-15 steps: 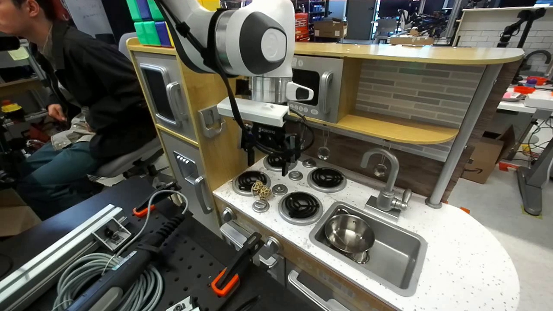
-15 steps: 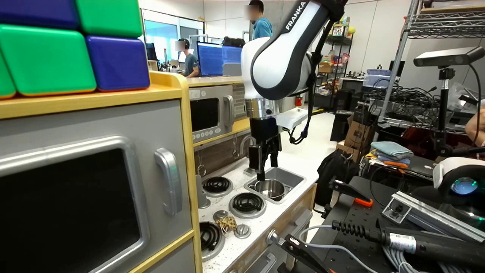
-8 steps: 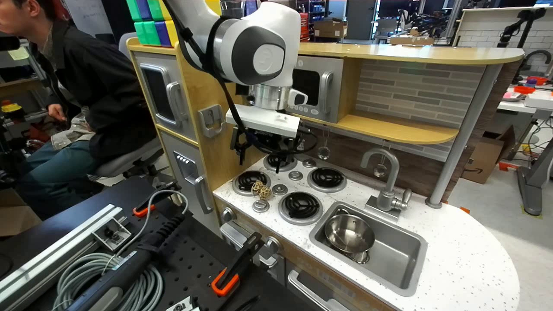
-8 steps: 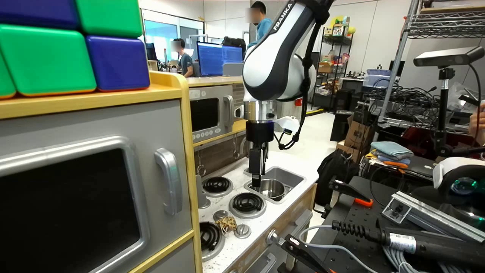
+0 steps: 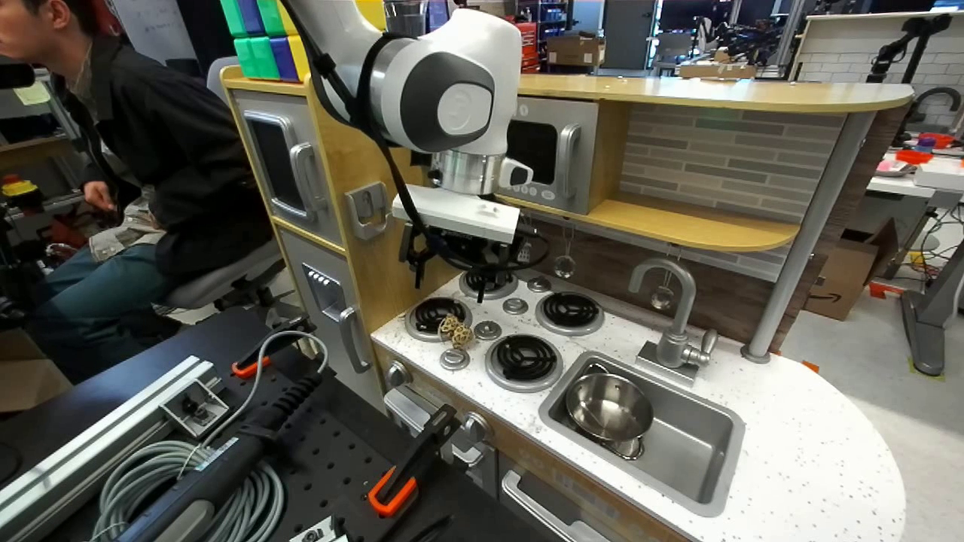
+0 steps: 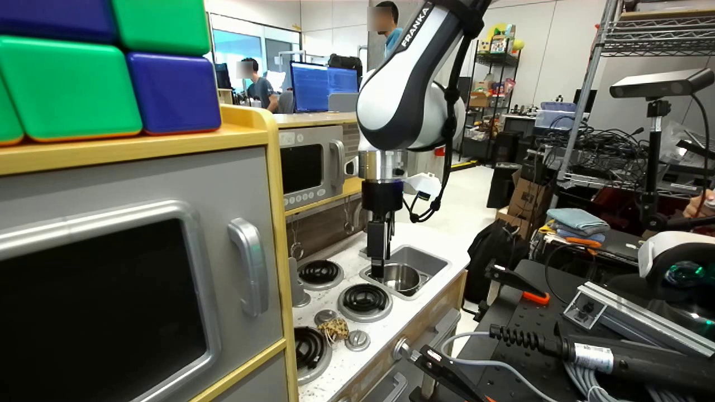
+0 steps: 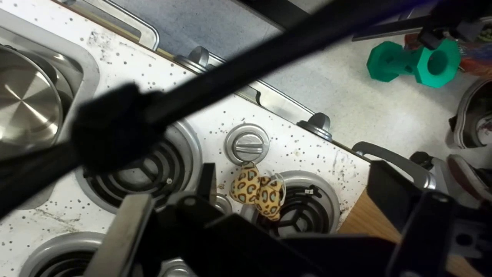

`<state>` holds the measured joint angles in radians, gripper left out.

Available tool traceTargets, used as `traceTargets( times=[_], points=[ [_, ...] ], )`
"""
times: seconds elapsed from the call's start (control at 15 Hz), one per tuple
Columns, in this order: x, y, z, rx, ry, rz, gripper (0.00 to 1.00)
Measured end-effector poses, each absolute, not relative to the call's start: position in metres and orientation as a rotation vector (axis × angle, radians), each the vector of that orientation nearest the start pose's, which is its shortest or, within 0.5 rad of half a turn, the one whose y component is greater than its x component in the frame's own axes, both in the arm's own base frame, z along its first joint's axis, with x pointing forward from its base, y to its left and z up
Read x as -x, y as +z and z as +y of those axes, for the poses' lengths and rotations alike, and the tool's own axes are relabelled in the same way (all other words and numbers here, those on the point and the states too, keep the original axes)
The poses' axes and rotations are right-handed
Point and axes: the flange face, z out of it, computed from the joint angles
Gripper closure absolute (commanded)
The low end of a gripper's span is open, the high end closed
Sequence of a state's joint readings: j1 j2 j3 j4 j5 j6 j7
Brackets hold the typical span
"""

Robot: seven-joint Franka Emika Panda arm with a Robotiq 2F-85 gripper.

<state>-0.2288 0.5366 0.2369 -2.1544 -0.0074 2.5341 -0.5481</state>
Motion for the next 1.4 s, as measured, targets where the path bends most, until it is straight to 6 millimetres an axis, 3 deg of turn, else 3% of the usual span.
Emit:
traceTargets(
  times=[0.27, 0.6, 1.4],
  points=[
    [-0.55, 0.121, 0.036, 2.865, -0.019, -0.775, 0.0],
    [-0.538, 0.078, 0.061, 2.844, -0.026, -0.794, 0.0],
    [-0.557, 0.043, 0.066, 2.882, -0.263, -0.746, 0.0]
  ],
)
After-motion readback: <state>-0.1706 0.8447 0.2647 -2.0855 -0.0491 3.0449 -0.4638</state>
